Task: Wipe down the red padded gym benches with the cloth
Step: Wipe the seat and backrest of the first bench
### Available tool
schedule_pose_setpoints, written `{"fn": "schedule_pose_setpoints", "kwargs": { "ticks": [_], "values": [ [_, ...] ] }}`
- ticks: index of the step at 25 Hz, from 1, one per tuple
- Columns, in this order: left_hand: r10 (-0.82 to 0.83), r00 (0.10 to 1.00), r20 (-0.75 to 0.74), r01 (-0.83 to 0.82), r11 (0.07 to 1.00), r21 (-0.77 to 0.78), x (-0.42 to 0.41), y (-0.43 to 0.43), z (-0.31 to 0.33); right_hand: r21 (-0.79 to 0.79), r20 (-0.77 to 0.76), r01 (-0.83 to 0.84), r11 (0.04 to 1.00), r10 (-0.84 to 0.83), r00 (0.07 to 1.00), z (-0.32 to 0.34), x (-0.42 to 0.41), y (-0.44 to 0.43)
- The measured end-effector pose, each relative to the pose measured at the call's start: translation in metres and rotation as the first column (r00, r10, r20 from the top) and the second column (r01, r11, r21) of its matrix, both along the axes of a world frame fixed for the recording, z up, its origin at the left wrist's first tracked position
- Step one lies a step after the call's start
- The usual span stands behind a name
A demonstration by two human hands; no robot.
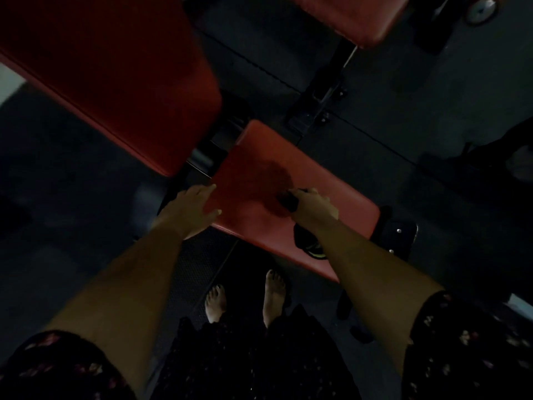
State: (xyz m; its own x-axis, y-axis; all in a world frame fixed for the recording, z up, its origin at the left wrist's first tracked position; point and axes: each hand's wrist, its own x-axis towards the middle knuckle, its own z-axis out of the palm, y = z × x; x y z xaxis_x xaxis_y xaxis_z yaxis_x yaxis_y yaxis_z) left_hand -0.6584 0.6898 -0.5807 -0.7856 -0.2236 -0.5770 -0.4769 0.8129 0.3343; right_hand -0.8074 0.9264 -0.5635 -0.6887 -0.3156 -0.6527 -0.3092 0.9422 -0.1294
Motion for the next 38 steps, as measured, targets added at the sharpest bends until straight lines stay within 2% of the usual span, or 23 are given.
{"fn": "schedule_pose_setpoints", "kwargs": {
  "ticks": [4,7,10,13,16,20,22,24,30,38],
  "values": [
    [0.018,0.998,-0.056,-0.019,1.0,-0.024,-0.001,-0.017,0.06,0.041,-0.054,-0.221,0.974,0.223,0.973,0.068,0.011,-0.024],
    [-0.021,0.997,-0.069,0.02,1.0,-0.021,-0.003,-0.027,0.101,0.026,-0.07,-0.261,0.965,0.263,0.962,0.115,0.01,-0.038],
    [-0.044,0.992,-0.114,0.038,0.998,-0.057,-0.012,-0.035,0.151,-0.024,-0.161,-0.272,0.962,0.265,0.951,0.167,0.007,-0.05],
    [-0.102,0.982,-0.159,0.076,0.984,-0.162,-0.027,-0.046,0.207,-0.035,-0.24,-0.295,0.955,0.279,0.93,0.216,-0.004,-0.062],
    [-0.209,0.948,-0.242,0.122,0.936,-0.33,-0.04,-0.065,0.269,-0.043,-0.333,-0.313,0.949,0.282,0.9,0.273,-0.015,-0.074],
    [-0.333,0.829,-0.449,0.06,0.852,-0.521,-0.05,-0.09,0.333,-0.129,-0.483,-0.309,0.942,0.213,0.849,0.333,-0.022,-0.093],
    [-0.33,0.799,-0.503,0.017,0.848,-0.53,-0.05,-0.097,0.348,-0.188,-0.533,-0.296,0.936,0.156,0.831,0.348,-0.021,-0.102],
    [-0.287,0.812,-0.508,-0.007,0.866,-0.5,-0.047,-0.103,0.357,-0.22,-0.543,-0.299,0.929,0.138,0.828,0.359,-0.017,-0.112],
    [-0.275,0.819,-0.504,-0.017,0.866,-0.5,-0.022,-0.136,0.386,-0.207,-0.561,-0.339,0.918,0.173,0.81,0.385,-0.009,-0.146],
    [-0.198,0.792,-0.577,-0.179,0.829,-0.53,0.029,-0.179,0.39,-0.309,-0.576,-0.431,0.848,0.194,0.794,0.384,0.021,-0.21]
  ]
}}
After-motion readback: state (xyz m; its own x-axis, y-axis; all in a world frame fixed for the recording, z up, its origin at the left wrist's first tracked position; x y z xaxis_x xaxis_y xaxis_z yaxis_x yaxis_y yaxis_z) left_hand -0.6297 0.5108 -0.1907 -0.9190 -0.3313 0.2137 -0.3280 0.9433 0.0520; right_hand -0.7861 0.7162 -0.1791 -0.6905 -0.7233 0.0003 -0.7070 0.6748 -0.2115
